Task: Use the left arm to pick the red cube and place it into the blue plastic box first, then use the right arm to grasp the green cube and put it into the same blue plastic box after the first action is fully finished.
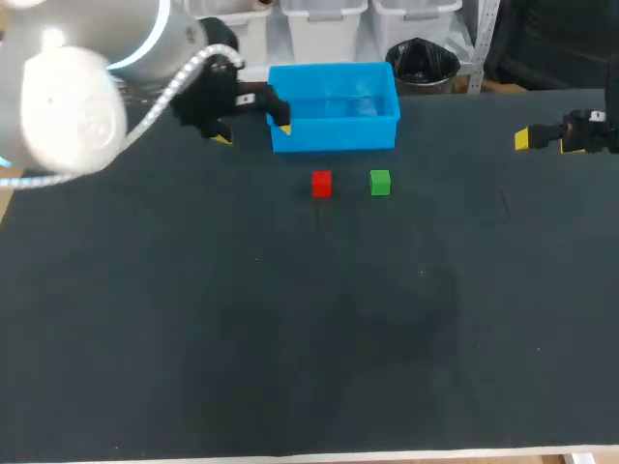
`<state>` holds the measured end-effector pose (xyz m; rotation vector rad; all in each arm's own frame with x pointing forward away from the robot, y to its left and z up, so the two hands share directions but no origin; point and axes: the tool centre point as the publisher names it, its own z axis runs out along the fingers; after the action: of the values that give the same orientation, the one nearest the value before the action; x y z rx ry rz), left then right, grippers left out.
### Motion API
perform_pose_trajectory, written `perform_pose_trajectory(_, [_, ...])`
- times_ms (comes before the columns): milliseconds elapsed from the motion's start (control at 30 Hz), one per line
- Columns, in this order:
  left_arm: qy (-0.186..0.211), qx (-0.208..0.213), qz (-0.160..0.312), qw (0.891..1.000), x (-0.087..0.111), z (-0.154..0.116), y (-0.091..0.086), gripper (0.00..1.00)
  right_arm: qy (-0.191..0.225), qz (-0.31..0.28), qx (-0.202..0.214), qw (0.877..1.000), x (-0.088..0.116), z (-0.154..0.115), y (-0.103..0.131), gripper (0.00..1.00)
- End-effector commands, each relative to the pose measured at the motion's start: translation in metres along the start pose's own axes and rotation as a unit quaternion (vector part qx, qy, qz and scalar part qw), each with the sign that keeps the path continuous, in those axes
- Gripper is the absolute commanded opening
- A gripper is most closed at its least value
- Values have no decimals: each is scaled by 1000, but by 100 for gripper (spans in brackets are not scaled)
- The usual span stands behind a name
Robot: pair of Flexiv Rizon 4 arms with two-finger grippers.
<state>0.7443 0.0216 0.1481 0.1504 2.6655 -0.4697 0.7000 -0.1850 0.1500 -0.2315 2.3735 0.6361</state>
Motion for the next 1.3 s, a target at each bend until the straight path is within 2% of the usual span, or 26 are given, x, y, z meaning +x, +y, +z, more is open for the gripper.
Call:
perform_pose_trajectory(33, [39,-177,-28,983,-10,18,-10,100,0,0,0,1000,0,0,0,100])
perform_pose_trajectory(67, [41,-183,-29,982,-10,20,-11,100,0,0,0,1000,0,0,0,100])
perform_pose_trajectory(133, [43,-166,-39,984,-10,23,-13,100,0,0,0,1000,0,0,0,100])
perform_pose_trajectory(967, [43,-171,-36,984,-10,24,-13,100,0,0,0,1000,0,0,0,100])
perform_pose_trajectory(1100, [56,-185,-32,981,-14,31,-18,100,0,0,0,1000,0,0,0,100])
perform_pose_trajectory(1300, [81,-192,-57,976,-25,40,-34,100,0,0,0,1000,0,0,0,100])
